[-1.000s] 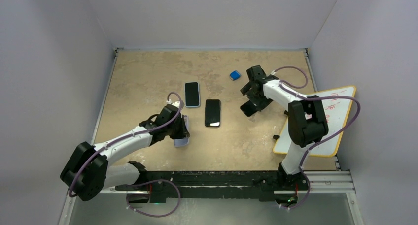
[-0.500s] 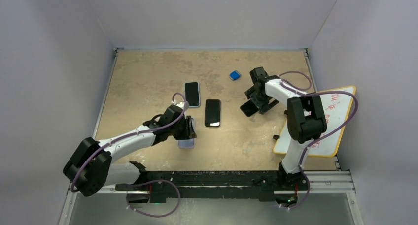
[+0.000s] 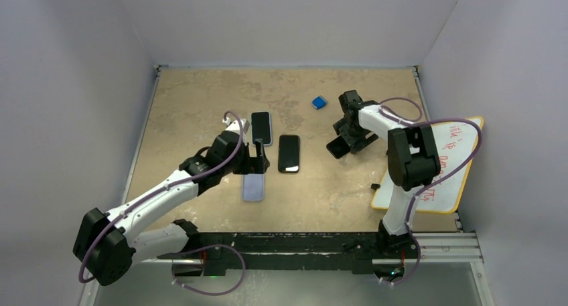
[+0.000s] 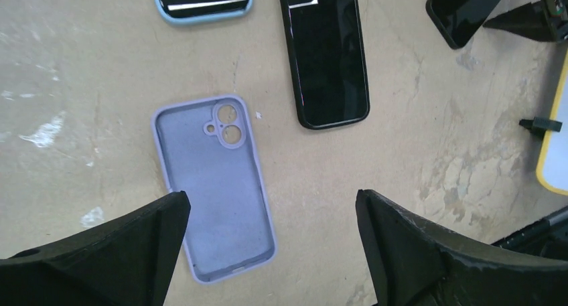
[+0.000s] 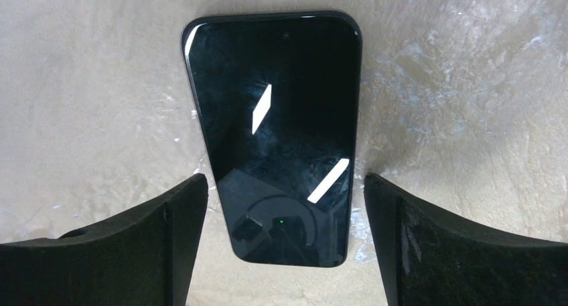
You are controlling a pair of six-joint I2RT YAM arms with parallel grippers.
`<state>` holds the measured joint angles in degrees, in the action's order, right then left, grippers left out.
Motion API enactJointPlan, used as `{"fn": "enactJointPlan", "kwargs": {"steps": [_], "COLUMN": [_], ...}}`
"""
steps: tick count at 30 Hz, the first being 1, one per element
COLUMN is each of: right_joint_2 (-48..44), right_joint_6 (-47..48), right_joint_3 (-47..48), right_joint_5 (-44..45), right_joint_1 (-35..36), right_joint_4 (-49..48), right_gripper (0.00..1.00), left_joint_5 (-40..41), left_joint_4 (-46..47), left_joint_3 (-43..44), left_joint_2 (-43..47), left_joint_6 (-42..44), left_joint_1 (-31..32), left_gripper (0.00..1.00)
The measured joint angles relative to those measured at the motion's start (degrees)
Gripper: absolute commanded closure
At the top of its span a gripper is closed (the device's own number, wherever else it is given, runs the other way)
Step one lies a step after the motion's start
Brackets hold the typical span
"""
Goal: Put the phone into the phone case
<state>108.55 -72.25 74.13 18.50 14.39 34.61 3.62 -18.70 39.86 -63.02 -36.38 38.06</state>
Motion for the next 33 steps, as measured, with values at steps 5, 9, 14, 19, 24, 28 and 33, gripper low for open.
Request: {"fn": "enactJointPlan", "kwargs": {"steps": [5, 9, 14, 19, 24, 28, 33], "right_joint_2": [1.22, 1.73, 2.51, 3.65, 4.52, 5.55, 6.67], "right_joint_6": [-0.28, -0.52, -1.6, -3.28, -4.26, -4.35, -4.76], "right_joint_3": [0.87, 1.55, 2.62, 4.33, 5.4, 6.8, 8.26], "right_joint_5": [0.02, 0.04, 0.28, 0.81, 1.51, 1.62, 1.88], "right_joint_1": [-0.11, -0.11, -0.22, -0.22, -0.22, -0.2, -0.22], "right_joint_4": [0.22, 1.03, 2.78, 4.76, 5.95, 7.26, 9.27], "right_gripper": [0.15, 0.2, 0.26, 0.25, 0.14, 0.16, 0.25], "left_joint_5": [3.5, 4.04, -0.72, -5.18, -6.64, -7.54, -9.51], "left_joint_4": [-2.58, -4.04, -3.52, -3.23, -2.84, -1.88, -1.11], "left_joint_3": [1.51, 1.14, -2.21, -4.63, -4.72, -4.74, -5.18], "left_joint_2": [1.97, 1.95, 0.76, -2.36, -4.07, -6.27, -7.85], "left_joint_6": [1.7, 1.4, 0.96, 0.98, 1.07, 1.09, 1.27], "left_joint_1": [-0.02, -0.87, -8.13, -12.9, -12.94, -12.94, -12.94], "left_gripper": [0.01, 0.06, 0.12, 0.14, 0.16, 0.19, 0.21]}}
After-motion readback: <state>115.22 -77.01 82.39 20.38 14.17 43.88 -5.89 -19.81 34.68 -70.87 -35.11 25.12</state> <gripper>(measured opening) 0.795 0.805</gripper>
